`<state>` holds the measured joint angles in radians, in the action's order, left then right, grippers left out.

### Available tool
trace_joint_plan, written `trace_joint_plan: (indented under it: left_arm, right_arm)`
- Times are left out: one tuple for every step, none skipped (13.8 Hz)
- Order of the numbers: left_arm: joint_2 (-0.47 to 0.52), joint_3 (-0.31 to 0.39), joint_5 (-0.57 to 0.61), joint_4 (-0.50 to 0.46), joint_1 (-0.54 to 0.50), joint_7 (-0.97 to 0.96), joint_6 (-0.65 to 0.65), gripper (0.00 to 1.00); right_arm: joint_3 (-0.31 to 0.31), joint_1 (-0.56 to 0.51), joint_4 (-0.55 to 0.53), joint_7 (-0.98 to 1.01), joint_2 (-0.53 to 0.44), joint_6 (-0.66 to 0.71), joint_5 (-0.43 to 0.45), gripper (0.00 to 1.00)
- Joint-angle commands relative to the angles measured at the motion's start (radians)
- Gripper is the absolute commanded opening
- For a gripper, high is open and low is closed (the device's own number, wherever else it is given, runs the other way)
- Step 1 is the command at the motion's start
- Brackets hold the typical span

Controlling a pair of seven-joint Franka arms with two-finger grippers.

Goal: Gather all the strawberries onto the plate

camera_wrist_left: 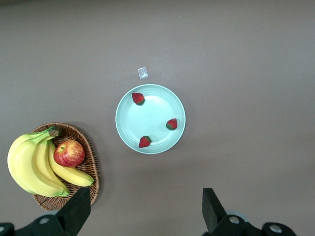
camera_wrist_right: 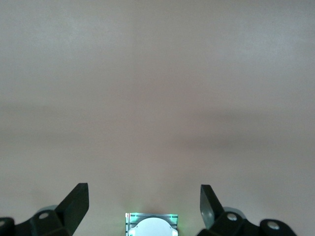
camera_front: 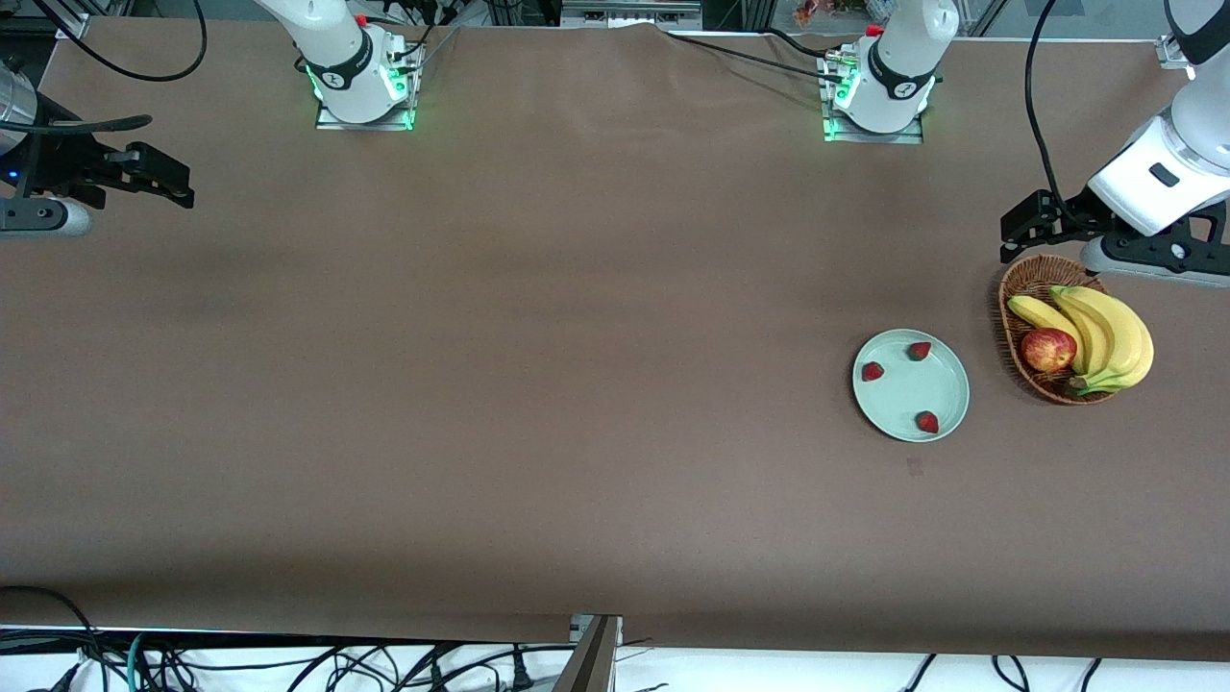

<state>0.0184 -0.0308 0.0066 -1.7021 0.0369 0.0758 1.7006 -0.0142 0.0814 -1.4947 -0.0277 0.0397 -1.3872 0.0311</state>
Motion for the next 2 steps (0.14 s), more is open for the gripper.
trace_joint_plan:
  left_arm:
    - [0.001,-0.014,0.026,0.006,-0.011,-0.011,-0.016,1.00]
    - [0.001,-0.015,0.024,0.006,-0.014,-0.011,-0.016,1.00]
  right_arm:
    - [0.002,-0.003,-0.001,0.006,-0.006,0.010,0.012,1.00]
    - [0.000,-0.005,-0.001,0.006,-0.006,0.010,0.012,1.00]
